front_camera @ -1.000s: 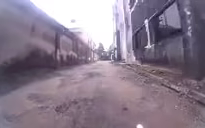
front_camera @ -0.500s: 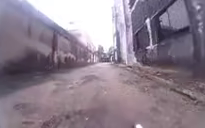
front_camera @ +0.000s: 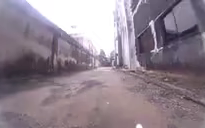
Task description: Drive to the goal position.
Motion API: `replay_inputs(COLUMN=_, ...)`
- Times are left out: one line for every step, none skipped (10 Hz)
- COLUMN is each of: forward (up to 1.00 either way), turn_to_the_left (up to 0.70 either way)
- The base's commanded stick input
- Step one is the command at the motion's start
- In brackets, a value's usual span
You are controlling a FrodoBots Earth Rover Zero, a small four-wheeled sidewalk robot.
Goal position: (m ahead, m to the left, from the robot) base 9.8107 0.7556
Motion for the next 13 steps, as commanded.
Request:
replay_inputs(forward=0.7, turn_to_the_left=0.0)
replay_inputs(forward=0.7, turn_to_the_left=0.0)
replay_inputs(forward=0.7, turn_to_the_left=0.0)
replay_inputs(forward=0.7, turn_to_the_left=0.0)
replay_inputs(forward=0.7, turn_to_the_left=0.0)
replay_inputs(forward=0.7, turn_to_the_left=0.0)
replay_inputs(forward=0.7, turn_to_the_left=0.0)
replay_inputs(forward=0.7, turn_to_the_left=0.0)
replay_inputs(forward=0.7, turn_to_the_left=0.0)
replay_inputs(forward=0.7, turn_to_the_left=0.0)
replay_inputs(forward=0.7, turn_to_the_left=0.0)
replay_inputs(forward=0.7, turn_to_the_left=0.0)
replay_inputs(forward=0.7, turn_to_the_left=0.0)
